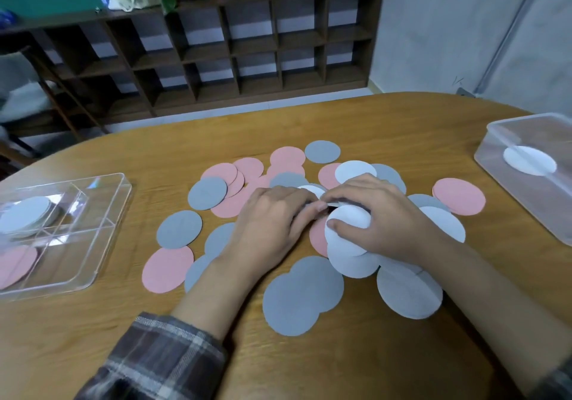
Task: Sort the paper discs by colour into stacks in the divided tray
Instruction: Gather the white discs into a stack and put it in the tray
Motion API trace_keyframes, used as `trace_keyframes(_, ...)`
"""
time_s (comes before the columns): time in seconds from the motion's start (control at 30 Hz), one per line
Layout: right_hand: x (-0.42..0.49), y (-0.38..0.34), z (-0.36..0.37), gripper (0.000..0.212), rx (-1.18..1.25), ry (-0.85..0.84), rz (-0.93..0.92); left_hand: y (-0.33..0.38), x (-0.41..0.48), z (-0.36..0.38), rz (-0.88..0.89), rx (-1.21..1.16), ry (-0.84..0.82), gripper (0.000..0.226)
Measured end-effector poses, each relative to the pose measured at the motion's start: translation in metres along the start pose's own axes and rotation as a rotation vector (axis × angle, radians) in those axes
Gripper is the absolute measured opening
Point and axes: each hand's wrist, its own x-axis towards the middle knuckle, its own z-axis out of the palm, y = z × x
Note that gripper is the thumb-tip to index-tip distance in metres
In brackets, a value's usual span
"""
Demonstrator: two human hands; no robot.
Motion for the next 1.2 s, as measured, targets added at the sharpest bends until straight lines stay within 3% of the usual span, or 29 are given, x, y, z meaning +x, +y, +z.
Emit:
trace_keyframes(0.2, 0.001, -0.002, 0.004, 0.023, -0.022, 0.033, -0.087, 0.009, -0.012, -0.007, -0.065, -0.022, 0.055, 0.042)
trace_keyframes(0.43, 0.002, -0.002, -0.006, 0.010, -0.012, 0.260, -0.108, 0.004, -0.011, -0.008, -0.097, -0.107, -0.020, 0.038)
trace_keyframes(0.83, 0.000, 0.000, -0.005, 0.027, 0.052, 0.236, 0.056, 0.001, -0.011, -0.014, -0.070, 0.019, -0.076, 0.037)
trace_keyframes(1.2, -0.002, -0.008, -0.007, 0.025, 0.193, 0.199, 0.111, 0.009, -0.007, -0.017, 0.023, 0.024, 0.248, 0.023)
